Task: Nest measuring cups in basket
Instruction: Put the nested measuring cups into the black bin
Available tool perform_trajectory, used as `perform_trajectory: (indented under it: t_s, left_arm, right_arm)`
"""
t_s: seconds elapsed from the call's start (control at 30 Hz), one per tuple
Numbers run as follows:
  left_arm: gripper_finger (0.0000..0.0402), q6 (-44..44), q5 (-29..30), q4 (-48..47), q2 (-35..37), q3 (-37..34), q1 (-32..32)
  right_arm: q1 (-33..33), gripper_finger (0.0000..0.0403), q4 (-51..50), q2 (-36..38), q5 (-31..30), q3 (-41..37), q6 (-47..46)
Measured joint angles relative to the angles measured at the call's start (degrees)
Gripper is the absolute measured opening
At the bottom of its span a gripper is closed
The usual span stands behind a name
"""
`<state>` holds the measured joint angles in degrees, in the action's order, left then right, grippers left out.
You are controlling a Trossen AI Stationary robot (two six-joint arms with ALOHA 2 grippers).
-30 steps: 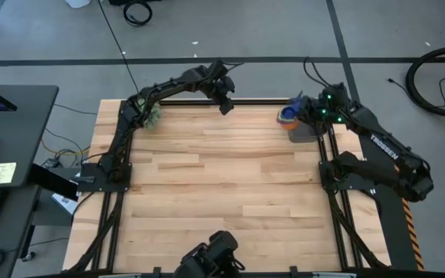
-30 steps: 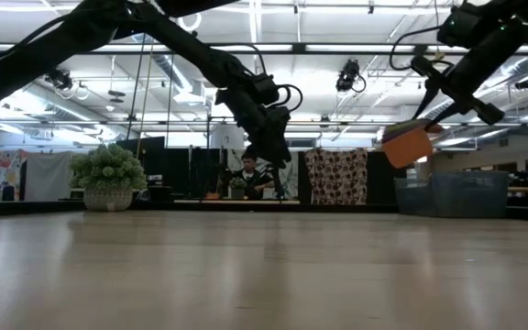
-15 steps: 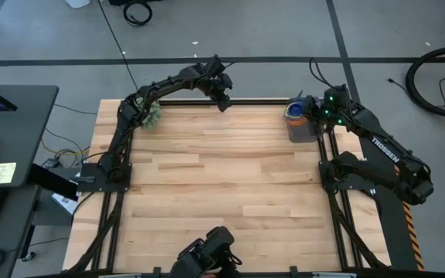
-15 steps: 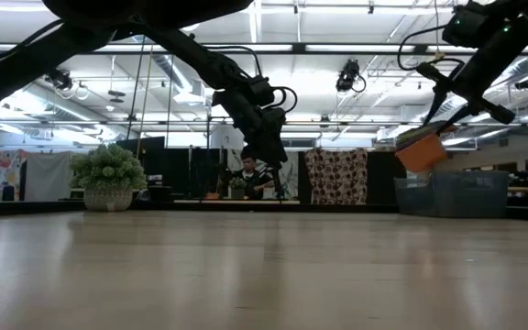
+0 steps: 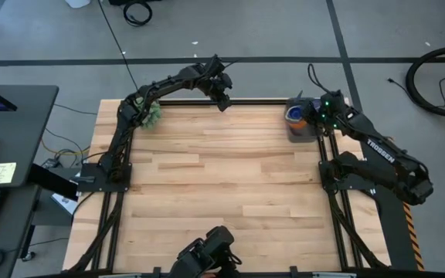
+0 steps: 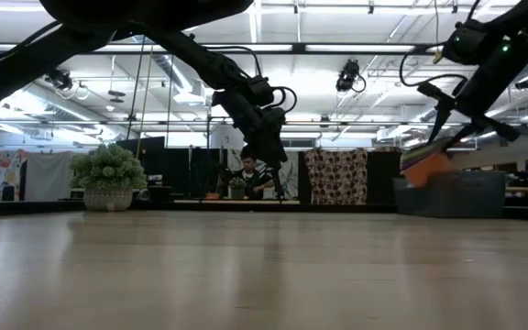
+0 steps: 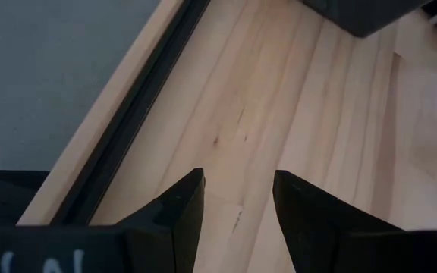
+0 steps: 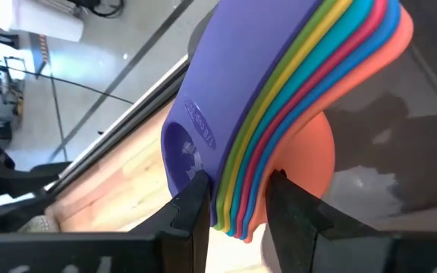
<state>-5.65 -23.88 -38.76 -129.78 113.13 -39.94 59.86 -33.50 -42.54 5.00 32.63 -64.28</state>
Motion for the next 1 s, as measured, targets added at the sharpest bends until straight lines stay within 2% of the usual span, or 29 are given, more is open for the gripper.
perform_trajectory:
  t_s: [0.13, 0.73, 1.0]
  left_arm:
    - [0.0162, -0.02, 0.00, 0.00, 0.00, 0.00, -0.03]
    - [0.0162, -0.04, 0.00, 0.00, 0.00, 0.00, 0.04]
    - [0.0162, -0.04, 0.00, 0.00, 0.00, -0.01, 0.04]
  right_arm:
    - [0.82, 0.0112, 4.15, 0.00, 0.61, -2.88, -0.69]
    - [2.99, 0.0112, 3.92, -0.17, 2.16, -4.66, 0.70]
    - [2.97, 0.0112, 13.56, -0.11, 5.25, -11.72, -4.72]
